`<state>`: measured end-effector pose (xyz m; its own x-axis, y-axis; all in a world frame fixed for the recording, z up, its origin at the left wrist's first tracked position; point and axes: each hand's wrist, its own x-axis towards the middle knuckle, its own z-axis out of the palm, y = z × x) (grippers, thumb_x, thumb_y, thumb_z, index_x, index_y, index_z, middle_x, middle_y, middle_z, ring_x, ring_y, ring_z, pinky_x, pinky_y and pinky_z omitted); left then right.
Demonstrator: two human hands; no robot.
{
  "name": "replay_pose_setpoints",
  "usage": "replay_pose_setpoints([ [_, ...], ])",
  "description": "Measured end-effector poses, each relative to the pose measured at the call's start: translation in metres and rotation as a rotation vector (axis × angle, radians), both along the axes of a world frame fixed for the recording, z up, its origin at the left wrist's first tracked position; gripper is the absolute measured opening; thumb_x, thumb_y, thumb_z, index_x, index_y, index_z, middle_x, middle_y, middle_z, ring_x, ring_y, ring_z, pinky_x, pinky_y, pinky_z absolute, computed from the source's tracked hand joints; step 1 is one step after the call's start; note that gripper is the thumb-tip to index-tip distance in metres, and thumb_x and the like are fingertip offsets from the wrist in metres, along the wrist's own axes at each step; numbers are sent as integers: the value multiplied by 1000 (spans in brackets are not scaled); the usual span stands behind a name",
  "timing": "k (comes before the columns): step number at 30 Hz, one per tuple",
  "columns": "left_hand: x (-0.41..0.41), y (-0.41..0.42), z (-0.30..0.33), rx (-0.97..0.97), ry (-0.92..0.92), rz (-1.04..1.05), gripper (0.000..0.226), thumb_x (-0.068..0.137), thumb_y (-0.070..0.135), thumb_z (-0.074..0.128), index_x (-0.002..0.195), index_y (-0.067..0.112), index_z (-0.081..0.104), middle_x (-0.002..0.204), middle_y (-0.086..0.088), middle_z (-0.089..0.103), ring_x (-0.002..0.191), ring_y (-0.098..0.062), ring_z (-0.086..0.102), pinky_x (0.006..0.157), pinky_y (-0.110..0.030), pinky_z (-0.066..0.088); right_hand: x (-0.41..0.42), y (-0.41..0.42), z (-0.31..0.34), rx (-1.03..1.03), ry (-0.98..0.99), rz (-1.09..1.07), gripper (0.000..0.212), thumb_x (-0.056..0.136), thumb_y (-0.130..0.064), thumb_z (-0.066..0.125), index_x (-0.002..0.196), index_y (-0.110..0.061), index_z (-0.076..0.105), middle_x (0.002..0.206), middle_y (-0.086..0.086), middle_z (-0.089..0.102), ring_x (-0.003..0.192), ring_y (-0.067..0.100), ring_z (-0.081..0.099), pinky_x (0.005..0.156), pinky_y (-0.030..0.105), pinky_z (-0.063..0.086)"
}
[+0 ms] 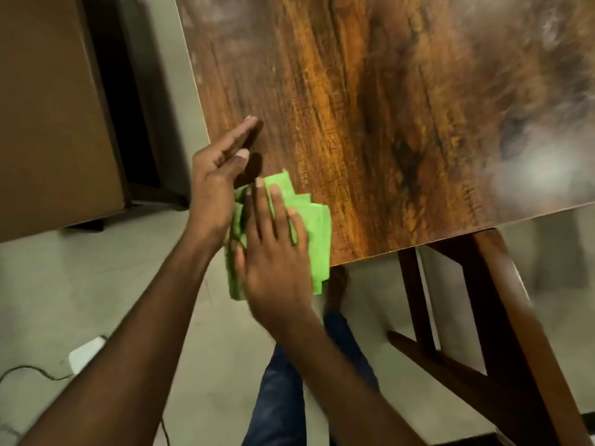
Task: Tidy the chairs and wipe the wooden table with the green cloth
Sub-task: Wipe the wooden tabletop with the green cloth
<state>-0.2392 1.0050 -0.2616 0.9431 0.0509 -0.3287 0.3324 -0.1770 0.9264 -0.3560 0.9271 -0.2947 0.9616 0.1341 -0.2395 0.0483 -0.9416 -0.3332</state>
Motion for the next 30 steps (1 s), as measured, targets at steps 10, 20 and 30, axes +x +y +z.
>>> replay_pose_setpoints([
  [10,-18,-19,-23,648,-221,-274,53,115,30,38,166,15,33,174,-2,28,163,-14,19,133,-45,16,11,-96,-3,-91,-138,84,69,111,-48,33,171,-21,11,179,-3,2,165,13,-1,132,44,15],
  [20,-32,-52,-57,1119,-262,-322,72,113,45,19,169,6,-4,178,-13,-9,165,-25,-8,134,-47,5,59,-145,-6,-144,-199,-28,71,110,-47,39,171,-22,11,179,-4,4,165,11,2,131,39,13],
  [30,-34,-54,-58,1173,-277,-329,71,112,45,14,169,6,-2,178,-13,-8,165,-24,-8,134,-48,7,176,-145,-13,-158,-304,23,68,109,-45,31,170,-17,19,178,2,15,164,17,13,130,43,18],
])
